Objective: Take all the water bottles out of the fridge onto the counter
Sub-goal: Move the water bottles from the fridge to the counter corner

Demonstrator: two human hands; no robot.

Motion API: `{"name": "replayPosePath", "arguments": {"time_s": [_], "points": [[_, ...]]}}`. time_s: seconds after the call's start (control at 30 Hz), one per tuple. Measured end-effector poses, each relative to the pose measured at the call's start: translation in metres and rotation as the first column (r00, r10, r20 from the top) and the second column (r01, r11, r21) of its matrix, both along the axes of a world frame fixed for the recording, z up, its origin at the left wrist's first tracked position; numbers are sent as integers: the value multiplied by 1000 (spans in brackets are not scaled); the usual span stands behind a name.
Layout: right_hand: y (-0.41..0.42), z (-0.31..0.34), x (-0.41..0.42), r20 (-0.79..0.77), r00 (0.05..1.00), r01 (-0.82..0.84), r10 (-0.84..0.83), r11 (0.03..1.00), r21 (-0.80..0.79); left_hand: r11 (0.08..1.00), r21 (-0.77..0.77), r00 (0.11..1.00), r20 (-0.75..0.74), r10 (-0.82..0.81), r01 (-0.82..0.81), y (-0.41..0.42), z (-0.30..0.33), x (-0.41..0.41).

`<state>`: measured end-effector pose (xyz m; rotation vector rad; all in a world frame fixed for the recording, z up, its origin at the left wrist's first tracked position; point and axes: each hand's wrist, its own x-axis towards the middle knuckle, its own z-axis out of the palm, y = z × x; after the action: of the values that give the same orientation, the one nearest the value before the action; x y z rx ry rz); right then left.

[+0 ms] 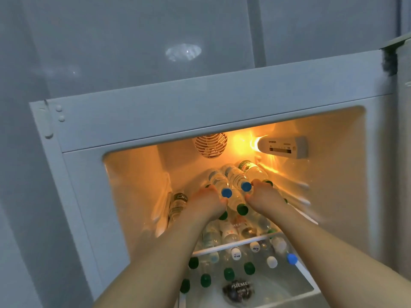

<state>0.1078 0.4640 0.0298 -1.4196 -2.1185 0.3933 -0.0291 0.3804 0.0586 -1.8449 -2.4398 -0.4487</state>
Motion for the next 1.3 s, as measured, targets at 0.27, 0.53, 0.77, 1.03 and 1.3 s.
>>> {"name": "replayPosePath", "arguments": {"time_s": [0.27,0.53,0.77,1.03,1.3], "points": [[44,-4,-31,-4,997,71,-71,995,77,998,47,996,83,44,-48,57,-14,-15],[60,-12,-39,59,996,59,-66,992,115,969,202,983,144,112,-141,82,-30,-9],[66,-47,-38,-46,996,95,-83,898,430,920,314,972,88,217,-233,85,-49,-7],[67,-54,-38,-98,992,119,-83,874,472,895,346,959,136,249,-281,87,-57,-14],[65,-51,-37,-102,992,116,-79,890,441,883,326,937,204,284,-338,92,-67,-19]]}}
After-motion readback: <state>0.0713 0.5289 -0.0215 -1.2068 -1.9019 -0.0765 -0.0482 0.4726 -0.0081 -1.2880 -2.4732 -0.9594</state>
